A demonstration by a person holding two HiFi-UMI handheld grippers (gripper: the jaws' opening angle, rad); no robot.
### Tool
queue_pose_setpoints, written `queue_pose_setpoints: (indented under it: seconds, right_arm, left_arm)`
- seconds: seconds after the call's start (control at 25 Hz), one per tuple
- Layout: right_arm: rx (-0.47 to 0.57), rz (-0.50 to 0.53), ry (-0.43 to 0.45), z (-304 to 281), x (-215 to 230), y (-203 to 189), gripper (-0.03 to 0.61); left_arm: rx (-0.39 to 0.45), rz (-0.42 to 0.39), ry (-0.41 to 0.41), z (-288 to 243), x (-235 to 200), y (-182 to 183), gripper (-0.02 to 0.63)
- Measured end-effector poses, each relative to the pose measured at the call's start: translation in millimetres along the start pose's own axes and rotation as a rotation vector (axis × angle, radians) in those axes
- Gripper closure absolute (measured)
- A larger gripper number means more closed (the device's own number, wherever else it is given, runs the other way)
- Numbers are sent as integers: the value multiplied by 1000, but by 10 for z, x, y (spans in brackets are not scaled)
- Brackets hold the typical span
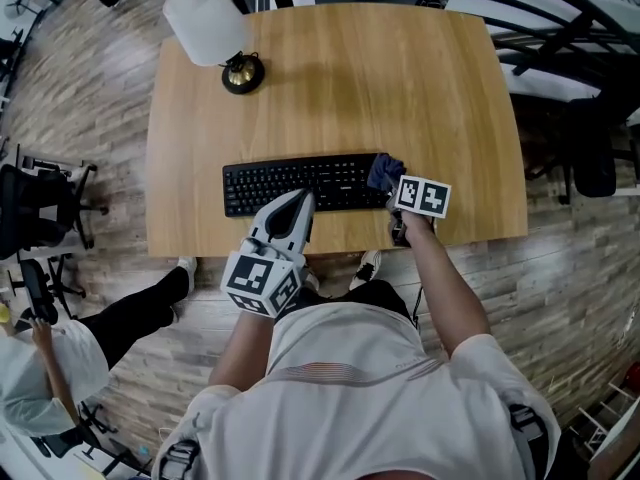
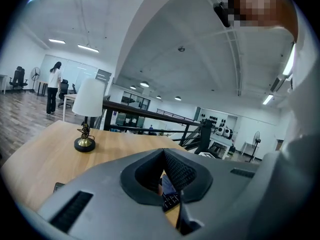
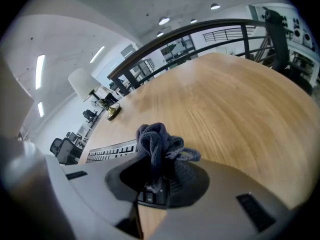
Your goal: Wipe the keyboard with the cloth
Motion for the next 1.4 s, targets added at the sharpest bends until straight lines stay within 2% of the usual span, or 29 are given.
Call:
queue_pose_setpoints:
  seconds: [0.08, 0.24, 0.32, 0.44, 0.6, 0.8, 1.08, 1.2, 1.4]
  right_arm:
    - [13, -18, -21, 66, 136, -9, 446]
    - [107, -34, -160, 300, 412, -49, 448]
    - [154, -34, -155, 444, 429, -98, 448]
    - [197, -10, -95, 624, 251, -178, 448]
    - [182, 58, 48, 600, -290, -278, 448]
    - [82, 151, 217, 218, -1256, -386, 448]
    - [-69, 272, 392, -463, -2677, -570, 448]
    - [-123, 319, 391, -836, -3147, -674, 448]
    - [-204, 340, 287, -1445, -3497, -835, 448]
  left_arm:
    - [-7, -6, -9, -46, 77, -15, 598]
    - [-10, -7, -5, -87, 143, -48, 598]
    - [-9, 0, 4, -66, 128, -60, 598]
    - [2, 12, 24, 28, 60, -66, 598]
    - [32, 34, 70, 246, -127, -59, 598]
    - [65, 76, 154, 687, -499, -142, 598]
    - [105, 160, 299, 1478, -1069, -372, 598]
    - [116, 189, 339, 1756, -1273, -529, 598]
    - [126, 230, 380, 2067, -1537, -698, 598]
Point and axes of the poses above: the fingertips, and each gripper's own axes: z backward along the fingers, x to its right, y out of its top, the point moved 7 cm from there along z, backward along the fingers, and after that the axes turned 13 degrees about -x, right-handed, at the moved point
